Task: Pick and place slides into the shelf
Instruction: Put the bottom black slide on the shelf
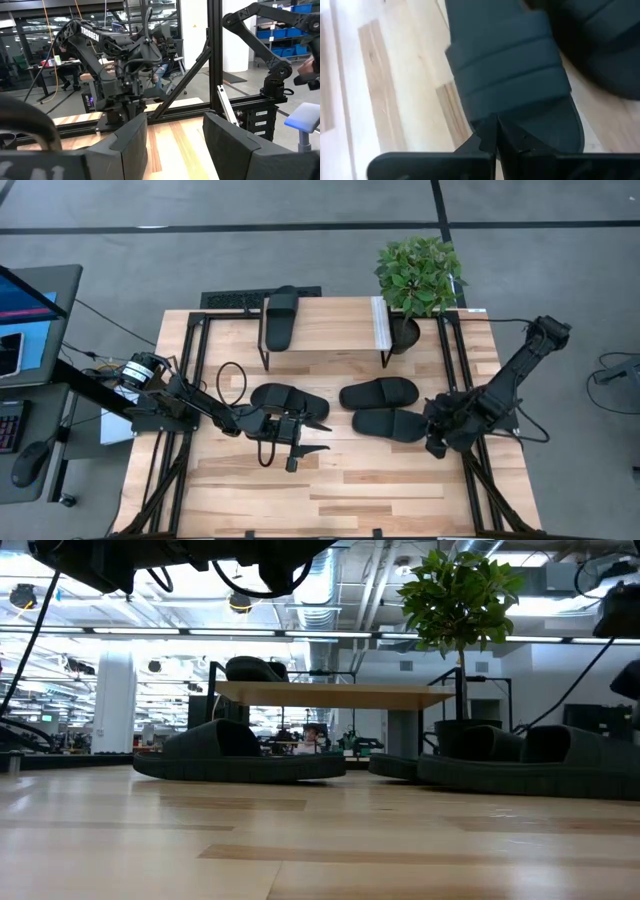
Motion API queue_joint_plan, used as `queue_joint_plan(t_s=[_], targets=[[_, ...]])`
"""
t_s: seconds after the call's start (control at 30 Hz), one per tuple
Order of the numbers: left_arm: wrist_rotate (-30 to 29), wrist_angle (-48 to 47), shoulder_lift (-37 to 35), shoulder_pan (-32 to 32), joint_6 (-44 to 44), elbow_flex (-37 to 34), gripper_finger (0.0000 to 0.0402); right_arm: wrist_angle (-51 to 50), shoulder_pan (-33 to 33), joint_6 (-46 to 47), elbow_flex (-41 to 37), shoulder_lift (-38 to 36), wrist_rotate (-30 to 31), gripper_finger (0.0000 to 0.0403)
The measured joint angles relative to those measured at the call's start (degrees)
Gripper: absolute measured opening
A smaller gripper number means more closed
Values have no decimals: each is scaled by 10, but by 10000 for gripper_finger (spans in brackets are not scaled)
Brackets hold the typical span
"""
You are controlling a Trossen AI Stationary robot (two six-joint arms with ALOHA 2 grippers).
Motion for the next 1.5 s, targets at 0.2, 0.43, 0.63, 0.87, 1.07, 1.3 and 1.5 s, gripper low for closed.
queue_joint_plan(t_s=[0.2, 0.43, 0.63, 0.87, 1.07, 1.3, 1.5], targets=[[0, -1, 0, 0, 0, 0, 183, 22, -2, 11, 6, 26, -11, 4], [0, -1, 0, 0, 0, 0, 183, 11, -10, 61, 6, 62, -29, 82], [0, -1, 0, 0, 0, 0, 183, 17, -43, 100, 6, 68, -35, 173], [3, -4, 0, 0, 0, 0, 183, 40, -75, 102, 6, 59, -43, 243], [17, -4, 0, 0, 0, 0, 183, 66, -85, 97, 6, 59, -43, 249], [17, -4, 0, 0, -3, 0, 183, 64, -94, 97, 5, 60, -43, 249], [17, -4, 0, 0, -7, 0, 183, 66, -101, 117, 5, 64, -56, 249]])
